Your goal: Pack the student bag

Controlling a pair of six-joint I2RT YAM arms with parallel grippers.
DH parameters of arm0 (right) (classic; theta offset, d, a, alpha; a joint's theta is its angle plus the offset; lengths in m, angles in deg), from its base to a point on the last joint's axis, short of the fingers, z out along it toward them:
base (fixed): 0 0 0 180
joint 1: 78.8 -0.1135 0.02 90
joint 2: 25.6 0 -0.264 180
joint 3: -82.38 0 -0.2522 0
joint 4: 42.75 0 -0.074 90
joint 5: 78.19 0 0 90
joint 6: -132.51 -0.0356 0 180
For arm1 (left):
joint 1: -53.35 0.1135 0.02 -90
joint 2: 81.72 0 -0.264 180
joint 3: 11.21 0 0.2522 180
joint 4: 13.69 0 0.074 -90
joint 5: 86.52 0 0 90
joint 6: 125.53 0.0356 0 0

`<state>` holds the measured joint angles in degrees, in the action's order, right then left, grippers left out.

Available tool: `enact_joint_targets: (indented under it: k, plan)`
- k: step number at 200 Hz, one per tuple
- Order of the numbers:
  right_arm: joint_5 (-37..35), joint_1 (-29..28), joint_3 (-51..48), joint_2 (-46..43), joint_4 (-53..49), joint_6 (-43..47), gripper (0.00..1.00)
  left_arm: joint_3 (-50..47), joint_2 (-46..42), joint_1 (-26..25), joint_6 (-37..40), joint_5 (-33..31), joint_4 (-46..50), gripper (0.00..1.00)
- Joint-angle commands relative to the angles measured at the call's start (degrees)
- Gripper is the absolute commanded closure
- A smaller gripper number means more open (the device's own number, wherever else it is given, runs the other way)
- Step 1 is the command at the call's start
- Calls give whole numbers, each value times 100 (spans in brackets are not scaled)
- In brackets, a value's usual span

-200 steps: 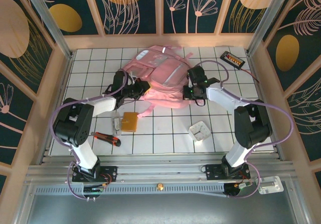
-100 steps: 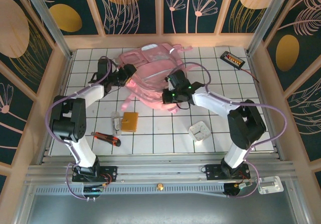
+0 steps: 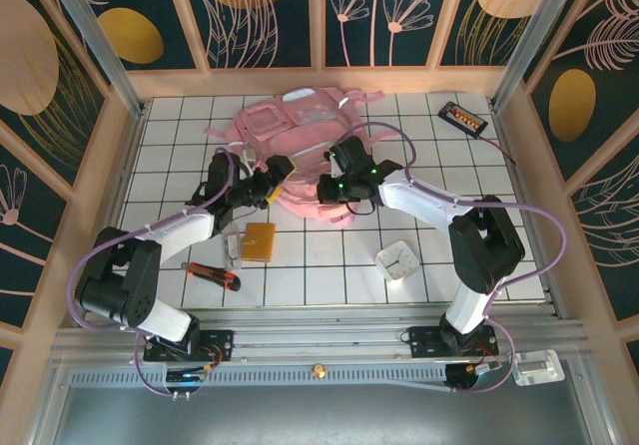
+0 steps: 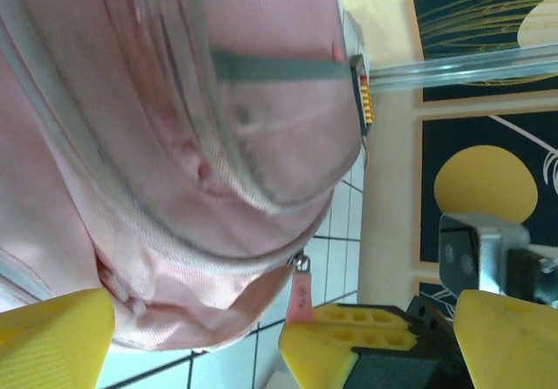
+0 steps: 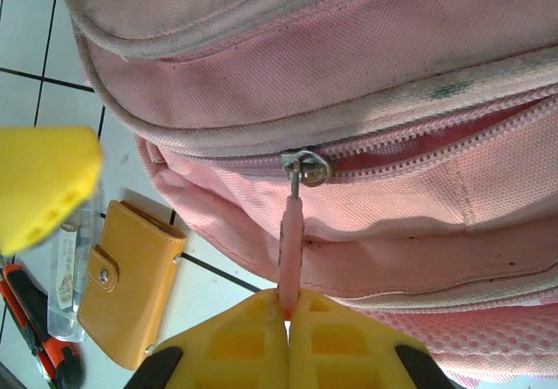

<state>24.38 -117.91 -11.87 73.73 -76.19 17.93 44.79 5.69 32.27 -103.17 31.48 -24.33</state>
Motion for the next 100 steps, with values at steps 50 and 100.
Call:
enact_joint_targets:
  k: [50,100]
  plan:
    - [140,-119,211,-55,166,-22,100,-62,650,-97,-1168,17,-1516,46]
    - [-35,-109,184,-28,70,65,100,-253,846,-95,-1188,202,-1758,73]
